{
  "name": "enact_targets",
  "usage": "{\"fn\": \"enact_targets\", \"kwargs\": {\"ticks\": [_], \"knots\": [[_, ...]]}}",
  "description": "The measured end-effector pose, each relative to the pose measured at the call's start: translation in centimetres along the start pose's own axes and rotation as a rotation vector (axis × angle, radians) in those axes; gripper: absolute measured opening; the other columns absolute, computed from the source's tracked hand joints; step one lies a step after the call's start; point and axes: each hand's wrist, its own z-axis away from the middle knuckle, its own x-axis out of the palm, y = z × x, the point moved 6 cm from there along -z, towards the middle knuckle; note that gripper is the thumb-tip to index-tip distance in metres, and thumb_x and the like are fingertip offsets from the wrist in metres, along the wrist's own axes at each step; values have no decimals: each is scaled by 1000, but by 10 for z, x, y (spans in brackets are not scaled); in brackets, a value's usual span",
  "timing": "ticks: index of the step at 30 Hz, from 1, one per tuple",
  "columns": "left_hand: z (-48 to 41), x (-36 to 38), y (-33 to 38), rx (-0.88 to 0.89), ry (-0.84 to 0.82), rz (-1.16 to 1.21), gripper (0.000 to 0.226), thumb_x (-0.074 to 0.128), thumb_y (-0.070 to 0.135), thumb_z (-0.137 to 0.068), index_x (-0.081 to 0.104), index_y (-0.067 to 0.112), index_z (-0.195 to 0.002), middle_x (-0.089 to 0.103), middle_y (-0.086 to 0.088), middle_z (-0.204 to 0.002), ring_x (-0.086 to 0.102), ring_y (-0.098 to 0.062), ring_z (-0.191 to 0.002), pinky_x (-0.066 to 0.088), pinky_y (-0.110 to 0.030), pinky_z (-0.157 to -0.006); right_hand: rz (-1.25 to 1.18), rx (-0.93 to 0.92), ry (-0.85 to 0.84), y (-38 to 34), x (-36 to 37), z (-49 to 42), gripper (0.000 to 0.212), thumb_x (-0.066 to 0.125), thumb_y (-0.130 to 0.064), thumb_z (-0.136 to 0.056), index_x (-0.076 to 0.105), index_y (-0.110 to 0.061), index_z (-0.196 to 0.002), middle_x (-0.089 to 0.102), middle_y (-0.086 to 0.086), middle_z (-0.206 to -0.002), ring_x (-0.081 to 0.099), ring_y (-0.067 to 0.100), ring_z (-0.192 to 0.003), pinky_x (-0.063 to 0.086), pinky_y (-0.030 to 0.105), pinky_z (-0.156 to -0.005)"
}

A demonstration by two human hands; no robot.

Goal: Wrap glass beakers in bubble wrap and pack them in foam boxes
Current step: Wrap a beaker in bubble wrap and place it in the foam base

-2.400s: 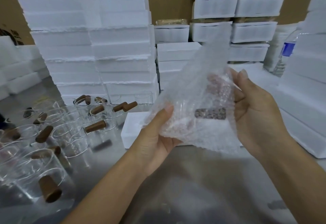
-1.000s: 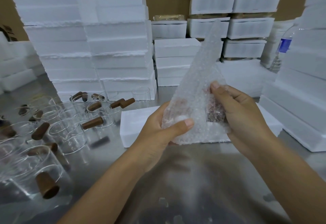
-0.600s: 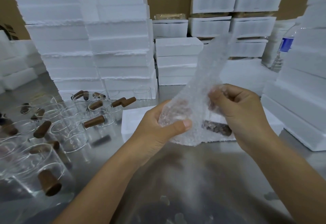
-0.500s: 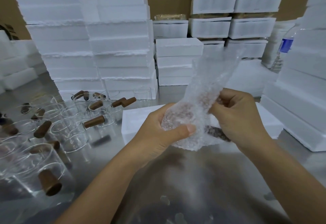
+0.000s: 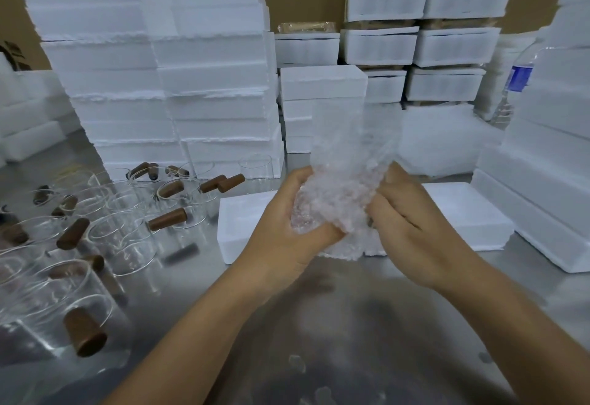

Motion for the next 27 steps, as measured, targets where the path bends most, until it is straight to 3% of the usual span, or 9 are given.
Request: {"fn": "enact_targets", "kwargs": {"ticks": [3, 6, 8, 11, 14, 16, 21, 24, 27], "knots": [[3, 3, 7, 84, -24, -77, 52, 68, 37, -66, 47, 46, -113, 63, 26, -100, 62, 4, -94, 44, -6, -72, 104, 18, -58, 9, 3, 2, 26, 35, -21, -88, 57, -8, -81, 54, -4, -88, 52, 14, -92, 39, 26, -76], [3, 7, 10, 124, -50, -132, 46, 66, 37, -65, 50, 55, -103, 63, 27, -96, 63, 3, -88, 45, -7, -69, 19, -14, -119, 4, 4, 1, 21, 40, -18, -86, 60, -17, -86, 61, -2, -88, 59, 17, -91, 47, 29, -78], [2, 6, 9, 119, -46, -109, 41, 67, 35, -63, 55, 55, -96, 66, 24, -92, 64, 2, -83, 47, -10, -68, -128, 27, -129, 3, 4, 0, 24, 43, -15, -82, 66, -21, -79, 66, -6, -78, 63, 9, -77, 50, 24, -64], [0, -4, 4, 81, 3, -40, 28, 69, 36, -61, 60, 45, -86, 68, 18, -82, 65, -2, -77, 50, -15, -68, -297, 153, 41, 13, -10, -4, 31, 54, -14, -87, 69, -29, -64, 66, -15, -66, 61, -3, -63, 45, 10, -58], [-1, -11, 2, 54, 35, -11, 19, 72, 26, -65, 59, 37, -75, 65, 15, -72, 62, -1, -68, 46, -11, -63, -401, 137, 314, 18, -36, -7, 28, 48, -22, -90, 69, -26, -73, 70, -6, -76, 66, 11, -80, 48, 26, -83], [-1, -12, 0, 44, 37, -20, 19, 69, 21, -68, 58, 36, -71, 63, 16, -69, 60, 1, -65, 44, -10, -60, -429, 68, 398, 14, -43, -5, 25, 43, -27, -89, 68, -26, -86, 71, -7, -84, 66, 12, -89, 48, 29, -88], [-1, -8, -1, 53, 46, -30, 32, 69, 36, -61, 60, 32, -92, 68, 14, -85, 65, -2, -80, 49, -15, -68, -124, -120, 190, 1, -13, 1, 24, 45, -38, -88, 62, -35, -105, 62, -26, -110, 54, -1, -115, 40, 14, -95], [-1, -7, 0, 56, 93, -50, 49, 70, 39, -56, 48, 44, -99, 63, 21, -93, 64, -1, -81, 49, -16, -66, -60, -108, 39, 0, 6, 2, 28, 36, -51, -92, 62, -44, -101, 61, -37, -104, 44, -5, -124, 36, 20, -102], [0, -5, 4, 108, 97, -65, 62, 71, 37, -55, 37, 57, -102, 51, 25, -106, 63, -7, -91, 52, -23, -69, 2, -103, -6, 2, 8, 4, 64, 18, -65, -91, 71, -28, -85, 62, -29, -102, 39, -6, -123, 36, 36, -103]]}}
